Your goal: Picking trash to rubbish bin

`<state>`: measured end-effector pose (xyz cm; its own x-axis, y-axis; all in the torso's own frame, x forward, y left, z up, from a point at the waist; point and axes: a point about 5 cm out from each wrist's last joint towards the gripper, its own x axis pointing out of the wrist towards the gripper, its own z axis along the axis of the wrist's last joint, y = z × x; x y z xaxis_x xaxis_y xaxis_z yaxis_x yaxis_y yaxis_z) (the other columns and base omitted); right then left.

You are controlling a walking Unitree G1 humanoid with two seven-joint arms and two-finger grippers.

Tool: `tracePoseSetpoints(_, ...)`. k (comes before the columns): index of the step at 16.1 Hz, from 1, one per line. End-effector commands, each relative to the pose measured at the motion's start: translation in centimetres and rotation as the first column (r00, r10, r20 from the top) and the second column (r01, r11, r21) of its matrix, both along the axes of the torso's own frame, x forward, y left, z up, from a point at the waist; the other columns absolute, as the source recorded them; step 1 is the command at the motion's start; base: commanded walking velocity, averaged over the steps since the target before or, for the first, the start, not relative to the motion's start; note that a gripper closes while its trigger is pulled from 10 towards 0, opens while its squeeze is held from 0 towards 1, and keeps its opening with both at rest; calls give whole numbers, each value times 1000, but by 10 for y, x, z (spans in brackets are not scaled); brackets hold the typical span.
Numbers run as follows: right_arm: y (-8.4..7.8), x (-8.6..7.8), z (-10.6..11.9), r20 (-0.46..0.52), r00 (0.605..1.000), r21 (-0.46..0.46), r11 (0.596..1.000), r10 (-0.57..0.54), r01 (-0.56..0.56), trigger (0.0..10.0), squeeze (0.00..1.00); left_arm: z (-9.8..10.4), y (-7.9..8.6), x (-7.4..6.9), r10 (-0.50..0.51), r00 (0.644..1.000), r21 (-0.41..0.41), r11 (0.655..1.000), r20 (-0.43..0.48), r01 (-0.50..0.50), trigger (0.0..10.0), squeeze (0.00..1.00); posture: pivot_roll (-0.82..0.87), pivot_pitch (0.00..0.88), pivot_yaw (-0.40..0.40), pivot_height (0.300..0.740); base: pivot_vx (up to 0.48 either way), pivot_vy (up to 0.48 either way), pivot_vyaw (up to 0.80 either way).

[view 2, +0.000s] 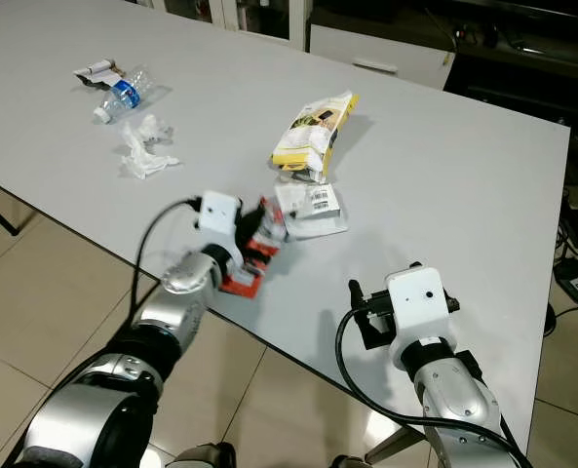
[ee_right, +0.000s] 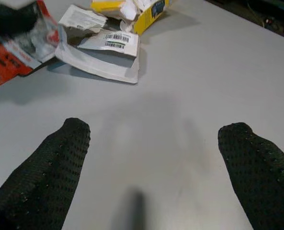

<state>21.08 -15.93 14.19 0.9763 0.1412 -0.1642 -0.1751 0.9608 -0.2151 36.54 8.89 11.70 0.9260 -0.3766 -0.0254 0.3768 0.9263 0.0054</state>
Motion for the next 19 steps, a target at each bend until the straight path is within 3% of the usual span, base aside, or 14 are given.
tracePoseSetpoints(1,-3,0,0,7,1000,-6,1000,-13,13,10000,0,6,2,0,7,999,1,1000,47,-7,0,0,34,119,6,740,0,0,0)
tracePoseSetpoints(9,-4,1,0,20,1000,-15,1000,-5,6,10000,0,31,13,-8,37,970,-12,999,241,-35,0,0,51,130,-15,740,0,0,0)
tracePoseSetpoints(13,-2,4,-2,22,1000,-4,1000,-1,2,10000,0,58,23,-11,73,934,7,997,350,-81,0,0,80,138,-15,740,0,0,0)
tracePoseSetpoints(16,-1,9,-6,13,1000,56,998,-3,3,10000,0,72,39,-16,84,909,71,990,407,-123,0,0,103,145,-15,740,0,0,0)
tracePoseSetpoints(19,0,17,-10,-3,1000,154,988,-2,3,10000,0,72,53,-21,100,905,121,979,414,-164,0,0,144,158,-16,740,0,0,0)
